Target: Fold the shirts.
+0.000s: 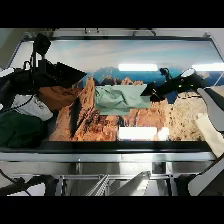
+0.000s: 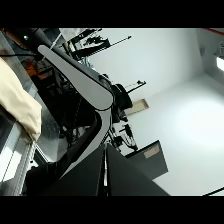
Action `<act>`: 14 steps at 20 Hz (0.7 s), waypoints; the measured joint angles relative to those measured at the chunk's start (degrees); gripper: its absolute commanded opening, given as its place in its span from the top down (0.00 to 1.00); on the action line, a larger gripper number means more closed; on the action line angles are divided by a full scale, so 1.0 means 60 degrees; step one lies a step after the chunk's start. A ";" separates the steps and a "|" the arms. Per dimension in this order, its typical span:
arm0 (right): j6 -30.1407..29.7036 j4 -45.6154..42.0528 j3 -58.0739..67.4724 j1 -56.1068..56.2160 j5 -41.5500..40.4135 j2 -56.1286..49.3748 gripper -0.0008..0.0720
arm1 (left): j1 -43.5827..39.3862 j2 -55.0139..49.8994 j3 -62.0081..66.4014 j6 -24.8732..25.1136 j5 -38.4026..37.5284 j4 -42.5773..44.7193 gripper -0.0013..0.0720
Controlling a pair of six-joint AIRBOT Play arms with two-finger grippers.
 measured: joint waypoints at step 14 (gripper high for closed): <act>0.2459 0.1428 0.3566 -0.1683 -0.0499 0.2473 0.95 | 0.0000 0.0000 0.0000 0.0127 -0.0350 -0.0025 0.95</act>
